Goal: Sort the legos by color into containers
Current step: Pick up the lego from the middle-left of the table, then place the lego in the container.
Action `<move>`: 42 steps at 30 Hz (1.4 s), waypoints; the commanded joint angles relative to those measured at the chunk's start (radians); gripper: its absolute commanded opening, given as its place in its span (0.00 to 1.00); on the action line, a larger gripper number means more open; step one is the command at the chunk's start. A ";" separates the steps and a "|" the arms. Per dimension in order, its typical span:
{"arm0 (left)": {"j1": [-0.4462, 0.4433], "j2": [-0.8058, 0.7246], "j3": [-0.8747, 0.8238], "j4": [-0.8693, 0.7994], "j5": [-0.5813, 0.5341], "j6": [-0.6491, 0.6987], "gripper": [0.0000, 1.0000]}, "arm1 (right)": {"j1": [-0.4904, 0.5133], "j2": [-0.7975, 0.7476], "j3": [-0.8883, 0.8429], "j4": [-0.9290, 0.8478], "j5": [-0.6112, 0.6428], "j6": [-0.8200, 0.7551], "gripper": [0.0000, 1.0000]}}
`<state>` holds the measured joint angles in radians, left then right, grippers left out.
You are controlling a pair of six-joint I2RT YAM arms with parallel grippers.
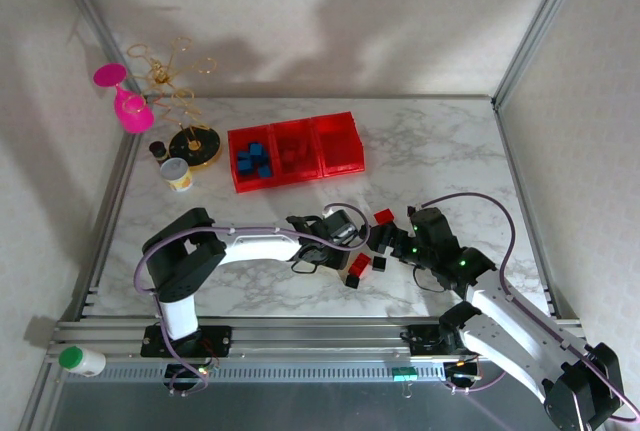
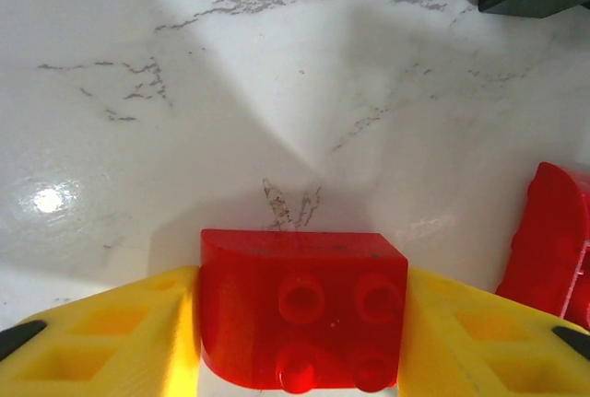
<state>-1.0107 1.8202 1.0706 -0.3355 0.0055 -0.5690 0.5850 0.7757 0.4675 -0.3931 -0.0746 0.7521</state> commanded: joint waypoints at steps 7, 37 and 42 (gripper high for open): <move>0.030 -0.052 -0.009 -0.091 -0.053 0.000 0.48 | -0.005 -0.002 0.022 0.014 0.018 -0.005 0.99; 0.534 0.311 0.698 -0.077 -0.183 0.092 0.49 | -0.005 0.207 0.175 0.211 -0.015 -0.068 0.99; 0.551 0.366 0.776 -0.096 -0.158 0.101 0.55 | -0.005 0.212 0.180 0.201 -0.011 -0.071 0.99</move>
<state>-0.4583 2.1712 1.7836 -0.4202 -0.1684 -0.4889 0.5850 0.9802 0.6128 -0.1978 -0.0978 0.6983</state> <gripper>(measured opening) 0.547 0.988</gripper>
